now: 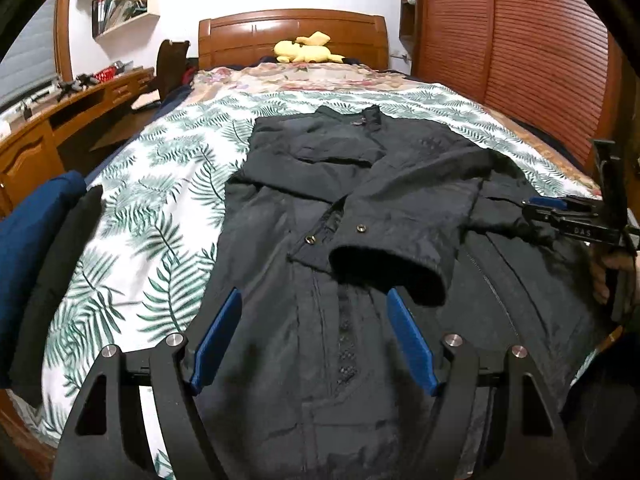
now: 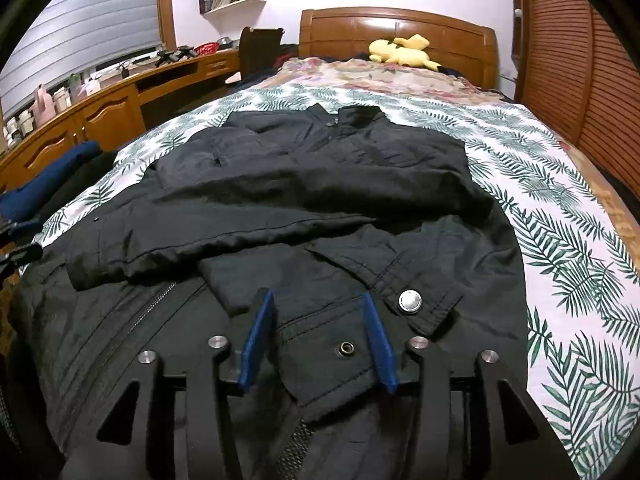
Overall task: Fold large clothes
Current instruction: 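Grasp the jacket hem with both grippers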
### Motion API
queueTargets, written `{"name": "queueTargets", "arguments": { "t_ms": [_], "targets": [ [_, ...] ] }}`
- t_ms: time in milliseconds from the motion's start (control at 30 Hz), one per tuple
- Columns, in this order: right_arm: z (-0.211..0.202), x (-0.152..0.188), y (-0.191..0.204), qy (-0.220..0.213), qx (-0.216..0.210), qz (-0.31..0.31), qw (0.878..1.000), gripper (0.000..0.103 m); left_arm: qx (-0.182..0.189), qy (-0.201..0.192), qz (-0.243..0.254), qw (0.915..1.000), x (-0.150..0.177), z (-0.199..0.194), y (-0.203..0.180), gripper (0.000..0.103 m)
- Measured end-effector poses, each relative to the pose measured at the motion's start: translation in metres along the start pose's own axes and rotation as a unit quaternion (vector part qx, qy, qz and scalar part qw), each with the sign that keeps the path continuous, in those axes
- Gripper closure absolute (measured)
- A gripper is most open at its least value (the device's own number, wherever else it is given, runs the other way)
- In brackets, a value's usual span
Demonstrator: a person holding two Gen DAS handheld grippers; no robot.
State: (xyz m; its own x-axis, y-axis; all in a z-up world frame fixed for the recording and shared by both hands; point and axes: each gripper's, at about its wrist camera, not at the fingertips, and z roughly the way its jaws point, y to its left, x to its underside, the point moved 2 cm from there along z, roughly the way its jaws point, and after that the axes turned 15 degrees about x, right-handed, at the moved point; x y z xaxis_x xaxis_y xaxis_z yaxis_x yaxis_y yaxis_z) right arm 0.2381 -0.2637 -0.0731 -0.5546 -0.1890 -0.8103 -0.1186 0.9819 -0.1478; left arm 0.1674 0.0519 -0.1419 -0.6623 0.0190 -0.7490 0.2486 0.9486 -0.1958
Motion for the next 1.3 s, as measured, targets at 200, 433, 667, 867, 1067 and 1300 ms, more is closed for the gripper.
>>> {"name": "queueTargets", "arguments": {
  "t_ms": [200, 433, 667, 867, 1067, 1300],
  "targets": [
    [-0.012, 0.010, 0.001, -0.008, 0.023, 0.009, 1.000, 0.045, 0.008, -0.014, -0.005, 0.9999, 0.000, -0.015, 0.004, 0.027],
    [-0.044, 0.049, -0.012, 0.018, 0.051, 0.009, 0.999, 0.045, 0.010, -0.038, -0.002, 0.9992, -0.006, -0.043, 0.013, 0.027],
    [-0.084, 0.074, -0.041, 0.028, 0.068, 0.039, 0.997, 0.045, 0.003, -0.048, -0.011, 0.9988, -0.001, -0.066, 0.026, 0.027],
    [-0.081, 0.083, -0.069, 0.052, 0.081, 0.056, 0.994, 0.045, -0.005, -0.033, -0.013, 0.9994, 0.009, -0.061, 0.033, 0.027],
    [-0.068, 0.087, -0.071, 0.073, 0.045, 0.051, 0.995, 0.045, -0.035, -0.009, -0.035, 0.9988, 0.016, -0.050, 0.039, 0.047],
    [-0.063, 0.086, -0.076, 0.074, 0.010, 0.030, 0.997, 0.045, -0.064, 0.009, -0.063, 0.9959, 0.018, -0.042, 0.042, 0.055]
  ]
}}
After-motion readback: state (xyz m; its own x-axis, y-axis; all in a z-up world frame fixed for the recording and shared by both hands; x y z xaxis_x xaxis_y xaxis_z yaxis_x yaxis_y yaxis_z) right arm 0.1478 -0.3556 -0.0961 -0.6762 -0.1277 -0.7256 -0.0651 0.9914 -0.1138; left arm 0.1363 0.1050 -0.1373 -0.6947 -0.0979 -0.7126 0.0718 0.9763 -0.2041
